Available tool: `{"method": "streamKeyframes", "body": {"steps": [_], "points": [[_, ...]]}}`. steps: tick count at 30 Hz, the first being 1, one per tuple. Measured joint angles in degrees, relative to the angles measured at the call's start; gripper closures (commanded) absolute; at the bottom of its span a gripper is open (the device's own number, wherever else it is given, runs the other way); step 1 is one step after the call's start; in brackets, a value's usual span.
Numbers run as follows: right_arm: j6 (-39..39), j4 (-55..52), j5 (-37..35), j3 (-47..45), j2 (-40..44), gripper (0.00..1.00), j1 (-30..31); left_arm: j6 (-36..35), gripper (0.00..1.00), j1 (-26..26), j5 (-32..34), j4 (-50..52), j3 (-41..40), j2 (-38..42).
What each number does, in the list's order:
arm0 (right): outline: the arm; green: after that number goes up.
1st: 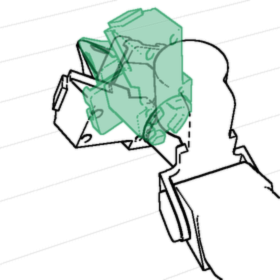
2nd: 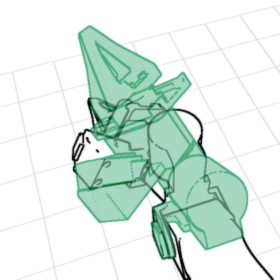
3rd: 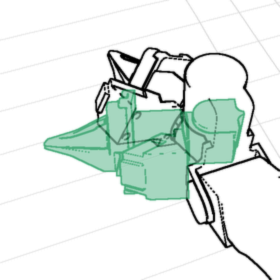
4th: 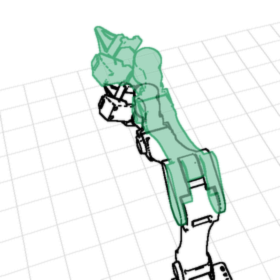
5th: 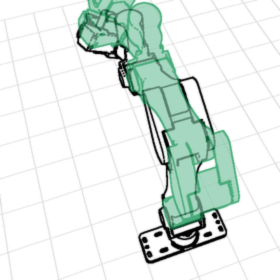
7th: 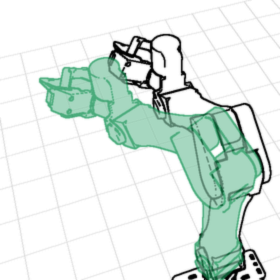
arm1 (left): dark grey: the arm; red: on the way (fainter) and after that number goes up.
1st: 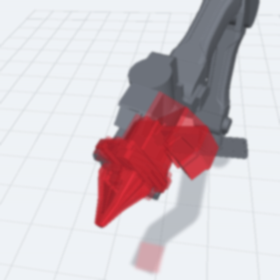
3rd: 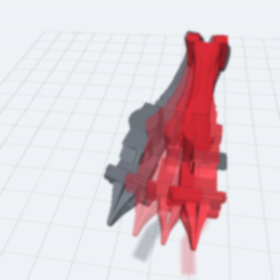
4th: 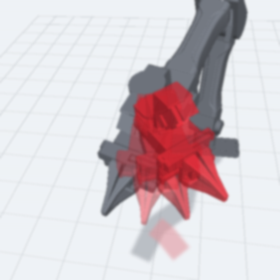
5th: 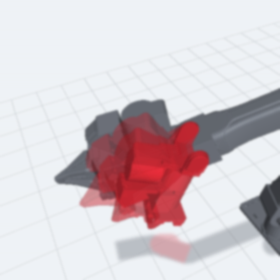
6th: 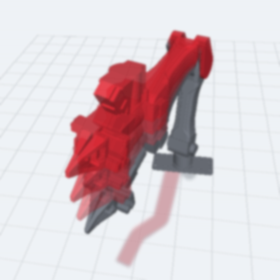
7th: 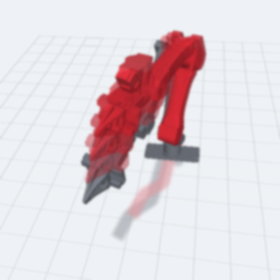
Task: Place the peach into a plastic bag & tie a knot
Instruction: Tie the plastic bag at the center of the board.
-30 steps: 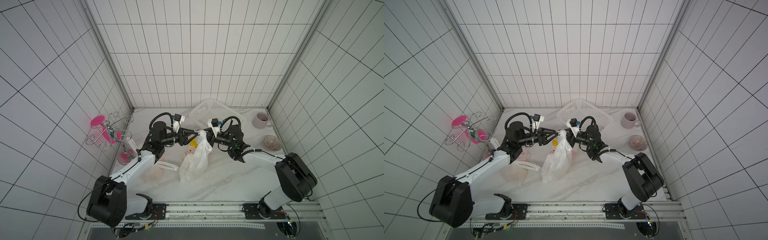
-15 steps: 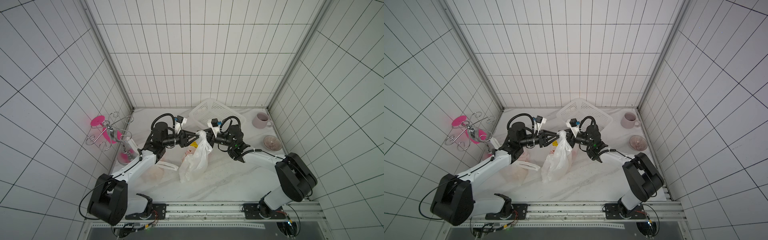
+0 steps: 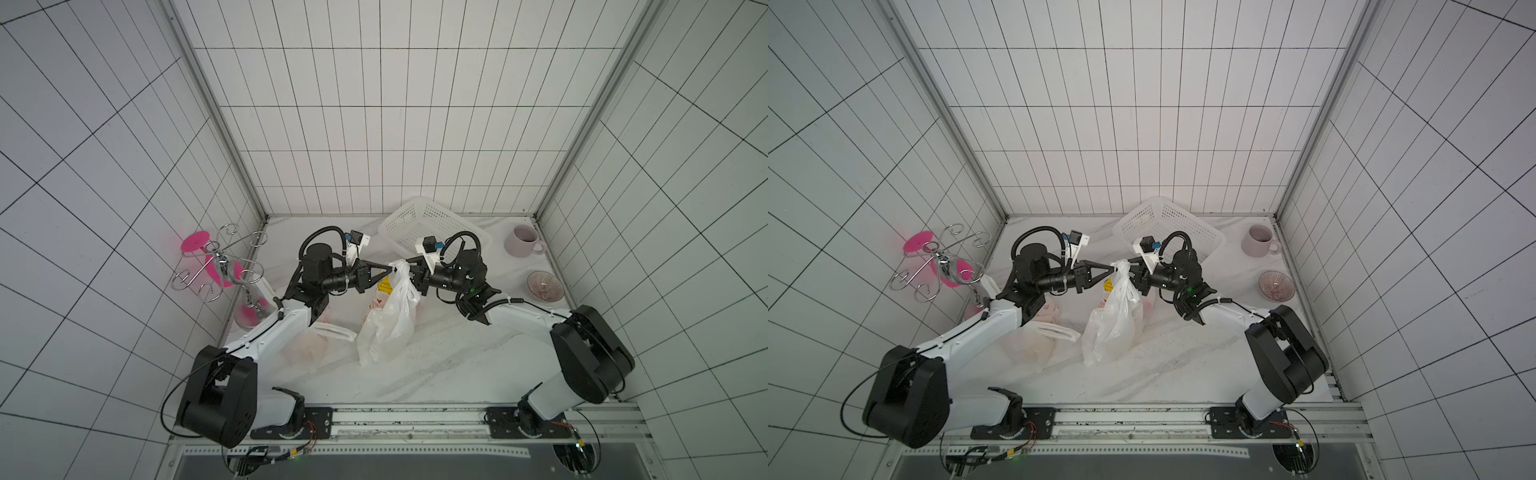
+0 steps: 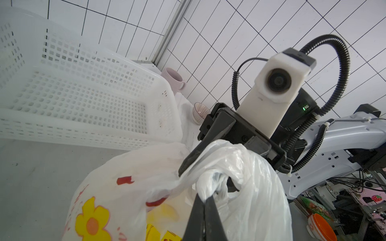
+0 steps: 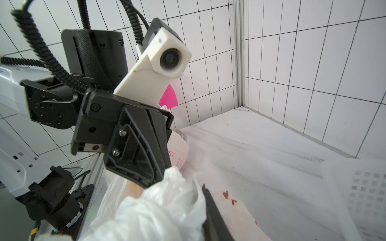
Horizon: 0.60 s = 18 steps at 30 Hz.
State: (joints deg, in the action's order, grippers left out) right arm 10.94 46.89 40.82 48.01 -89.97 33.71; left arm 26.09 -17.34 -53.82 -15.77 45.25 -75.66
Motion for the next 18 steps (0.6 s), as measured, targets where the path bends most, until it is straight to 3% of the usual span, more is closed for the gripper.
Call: {"method": "streamKeyframes", "body": {"steps": [7, 12, 18], "points": [[-1.11, -13.9, -5.44, -0.44, 9.16, 0.53, -0.48, 0.07, 1.0, 2.36, 0.26, -0.15, 0.0, 2.01], [0.9, -34.18, -12.94, -0.31, 22.53, 0.57, -0.48, 0.04, 1.0, 2.8, 0.66, -0.26, 0.0, 2.12], [7.13, -56.78, -16.44, 1.25, 29.49, 0.48, 1.46, 0.04, 1.0, 2.78, 1.31, -0.22, 0.0, 1.77]]}}
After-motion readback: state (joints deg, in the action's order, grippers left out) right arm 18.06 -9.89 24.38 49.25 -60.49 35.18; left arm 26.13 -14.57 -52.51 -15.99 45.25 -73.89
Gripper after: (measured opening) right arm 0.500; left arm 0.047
